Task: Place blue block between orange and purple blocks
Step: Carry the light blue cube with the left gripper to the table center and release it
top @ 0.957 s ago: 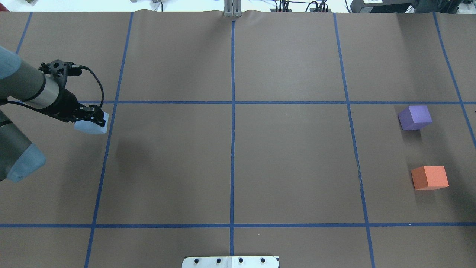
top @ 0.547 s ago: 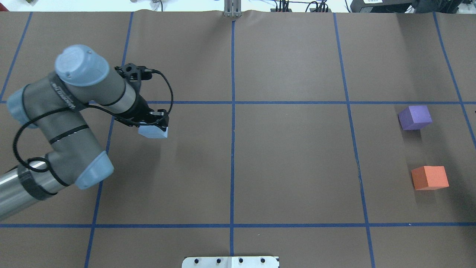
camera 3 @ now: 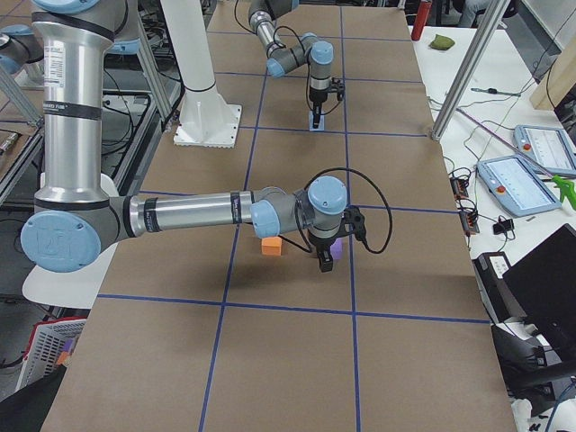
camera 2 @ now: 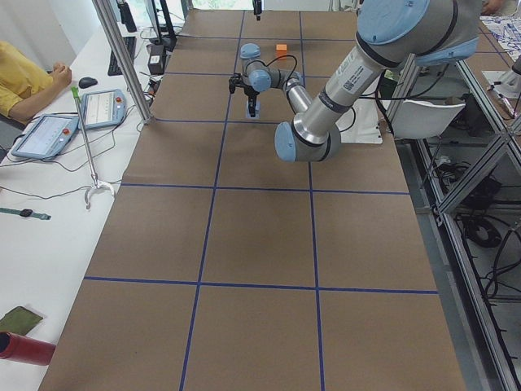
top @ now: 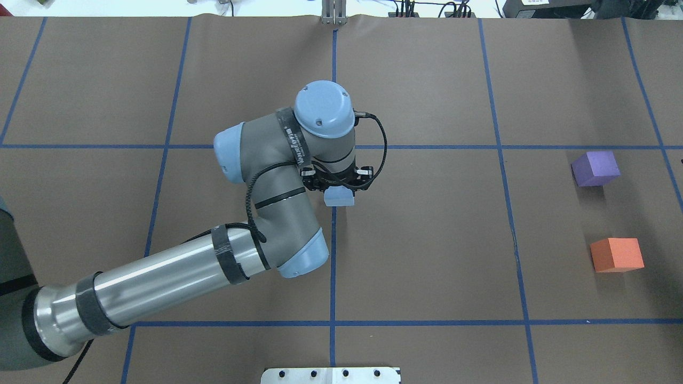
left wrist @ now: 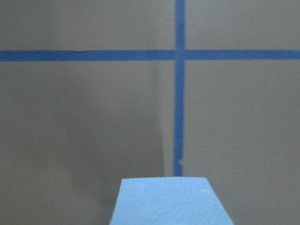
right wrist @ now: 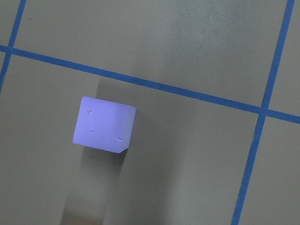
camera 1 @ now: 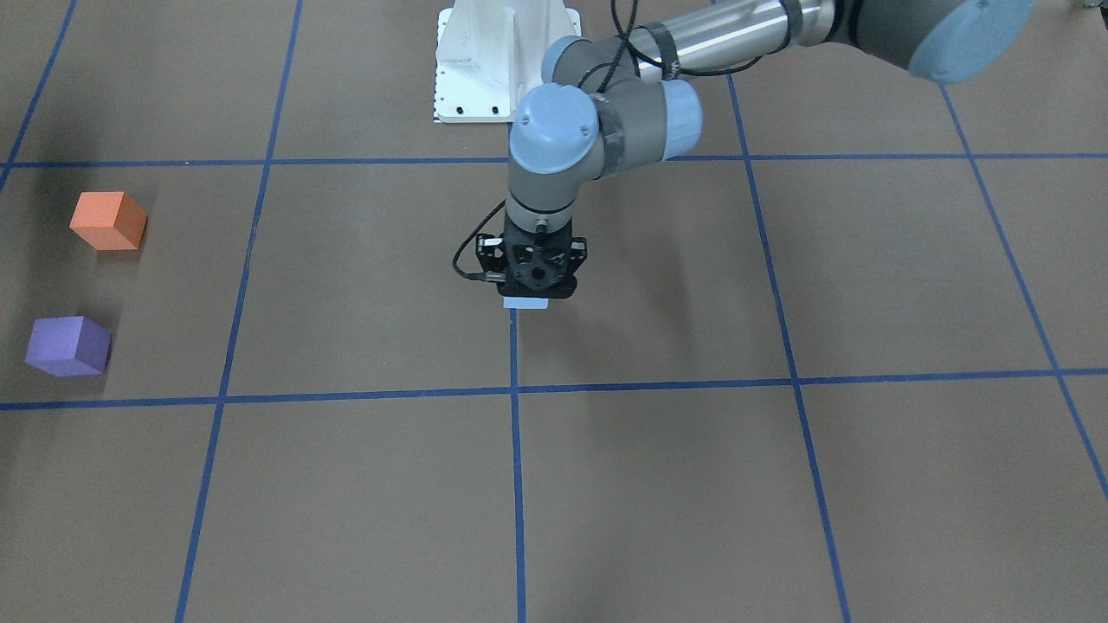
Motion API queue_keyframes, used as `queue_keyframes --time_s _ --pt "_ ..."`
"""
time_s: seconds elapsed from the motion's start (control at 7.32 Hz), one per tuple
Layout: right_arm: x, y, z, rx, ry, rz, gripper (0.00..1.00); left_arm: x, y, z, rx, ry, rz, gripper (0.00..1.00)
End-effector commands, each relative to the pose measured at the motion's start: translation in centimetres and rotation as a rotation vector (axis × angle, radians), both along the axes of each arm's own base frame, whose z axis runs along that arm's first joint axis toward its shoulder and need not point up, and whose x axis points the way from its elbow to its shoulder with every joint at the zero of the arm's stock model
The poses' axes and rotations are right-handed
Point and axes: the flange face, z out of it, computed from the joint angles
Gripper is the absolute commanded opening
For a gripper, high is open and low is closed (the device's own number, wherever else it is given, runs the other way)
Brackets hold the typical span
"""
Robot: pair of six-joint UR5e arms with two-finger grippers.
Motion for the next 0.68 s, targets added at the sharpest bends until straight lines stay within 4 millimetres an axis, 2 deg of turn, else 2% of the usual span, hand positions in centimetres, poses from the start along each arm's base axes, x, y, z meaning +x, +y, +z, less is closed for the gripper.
queue_keyframes --time_s 0.0,0.14,0.27,0.55 --pt "-0.1 0.1 -0.3 -0.003 -0.023 -0.004 1.00 5.8 2.3 -1.6 0.033 -0.040 0.001 0.00" --pt "-0.2 0.2 -0.5 -0.006 -0.043 -0.009 1.00 6.8 2.5 -2.7 0.041 -0.049 0.000 0.11" --pt "-0.1 0.5 -0.4 -0.005 -0.046 -0.011 1.00 7.4 3.3 -2.7 0.041 -0.049 0.009 0.47" --pt "-0.2 0.5 -1.1 0.032 -0.055 -0.012 1.00 7.7 3.9 -2.9 0.042 -0.047 0.016 0.76"
